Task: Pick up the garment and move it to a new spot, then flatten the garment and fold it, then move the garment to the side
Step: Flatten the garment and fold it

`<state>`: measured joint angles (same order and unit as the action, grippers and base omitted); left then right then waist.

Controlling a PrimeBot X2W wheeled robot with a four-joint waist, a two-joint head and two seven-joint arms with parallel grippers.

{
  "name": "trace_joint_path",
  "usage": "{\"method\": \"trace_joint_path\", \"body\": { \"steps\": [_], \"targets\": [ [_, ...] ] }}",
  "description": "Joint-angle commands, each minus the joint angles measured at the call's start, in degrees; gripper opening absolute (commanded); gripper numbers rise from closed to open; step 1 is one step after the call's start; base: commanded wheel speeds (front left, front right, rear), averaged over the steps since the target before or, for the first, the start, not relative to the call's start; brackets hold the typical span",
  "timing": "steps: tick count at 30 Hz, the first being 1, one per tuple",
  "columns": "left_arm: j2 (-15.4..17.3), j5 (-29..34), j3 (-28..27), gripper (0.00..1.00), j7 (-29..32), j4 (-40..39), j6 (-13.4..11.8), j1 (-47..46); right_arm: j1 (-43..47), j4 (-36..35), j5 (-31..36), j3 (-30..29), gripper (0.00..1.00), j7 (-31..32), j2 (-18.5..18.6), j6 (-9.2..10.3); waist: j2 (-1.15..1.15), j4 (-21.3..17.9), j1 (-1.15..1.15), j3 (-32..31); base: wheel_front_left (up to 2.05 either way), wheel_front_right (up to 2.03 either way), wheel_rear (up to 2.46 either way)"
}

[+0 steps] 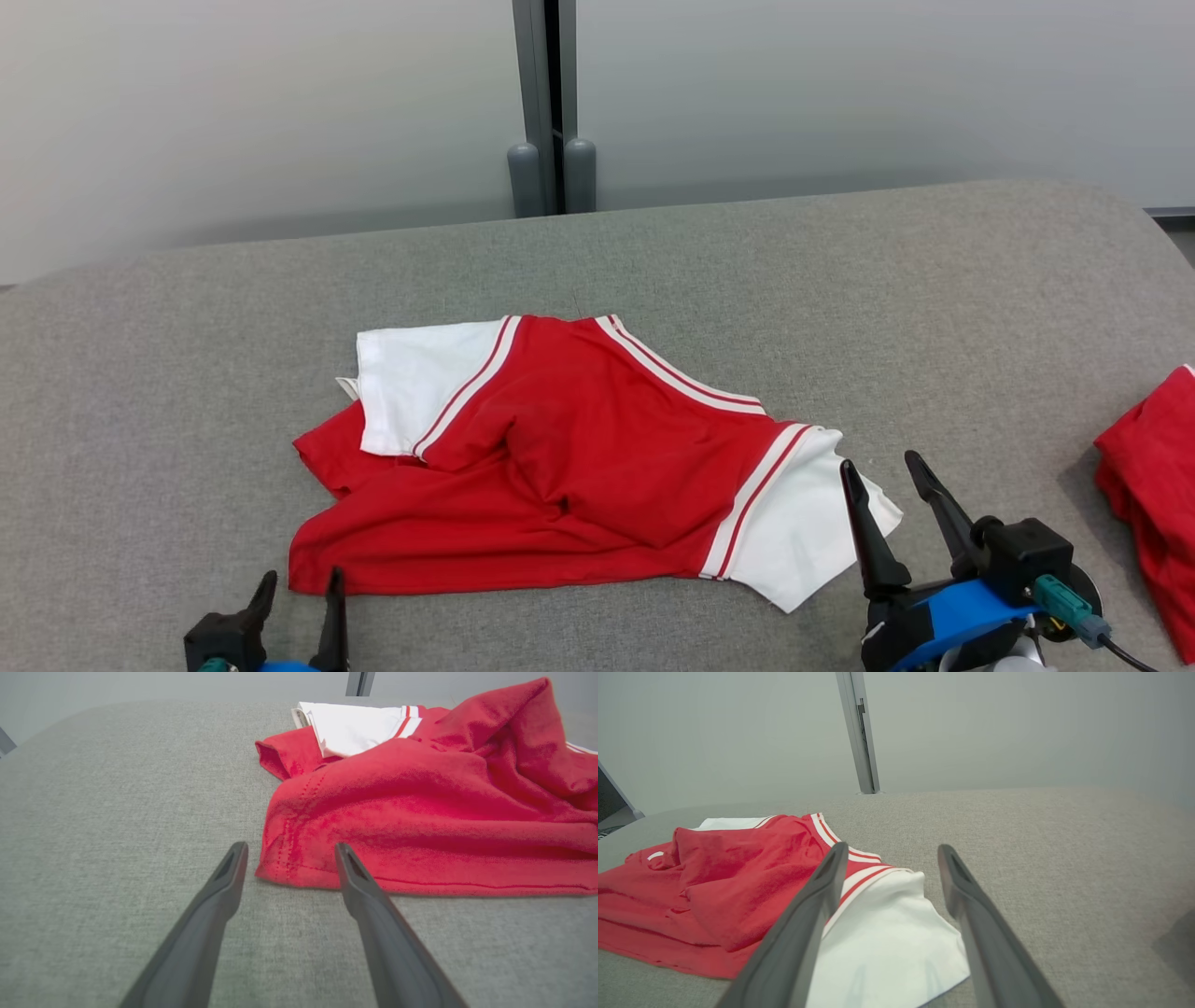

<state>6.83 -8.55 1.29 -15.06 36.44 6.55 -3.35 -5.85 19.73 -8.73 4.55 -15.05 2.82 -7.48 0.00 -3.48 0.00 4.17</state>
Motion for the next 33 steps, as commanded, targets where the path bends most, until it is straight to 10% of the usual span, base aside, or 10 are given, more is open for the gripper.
{"method": "trace_joint_path", "body": {
  "steps": [1, 18, 22, 33],
  "targets": [
    [0.5, 0.1, -0.4, 1.00, -0.2, 0.3, 0.2, -1.2, -0.8, -0.1, -0.3, 0.1, 1.00, -0.2, 0.2, -0.02, 0.00, 0.0, 0.00, 0.5, 0.00, 0.00, 0.00],
    [3.0, -5.5, 5.3, 1.00, 0.0, 8.7, 1.0, -5.7, -1.9, 0.6, -0.2, -0.4, 1.00, -0.2, 0.2, -0.02, 0.00, -0.8, 0.00, 3.6, 0.00, 0.00, 0.00],
    [3.7, -8.1, 8.7, 0.00, 0.3, 11.6, 1.0, -6.2, -2.2, 2.4, -0.5, -1.7, 1.00, -0.2, 0.2, -0.02, 0.00, -1.0, 0.00, 3.9, 0.00, 0.00, 0.00],
    [5.3, -12.8, 15.9, 0.00, 0.4, 10.7, 0.9, -5.8, -5.0, 16.2, 2.3, -10.5, 1.00, -0.2, 0.1, -0.02, 0.00, 1.4, 0.00, 4.0, 0.00, 0.00, 0.00]
  ]
}}
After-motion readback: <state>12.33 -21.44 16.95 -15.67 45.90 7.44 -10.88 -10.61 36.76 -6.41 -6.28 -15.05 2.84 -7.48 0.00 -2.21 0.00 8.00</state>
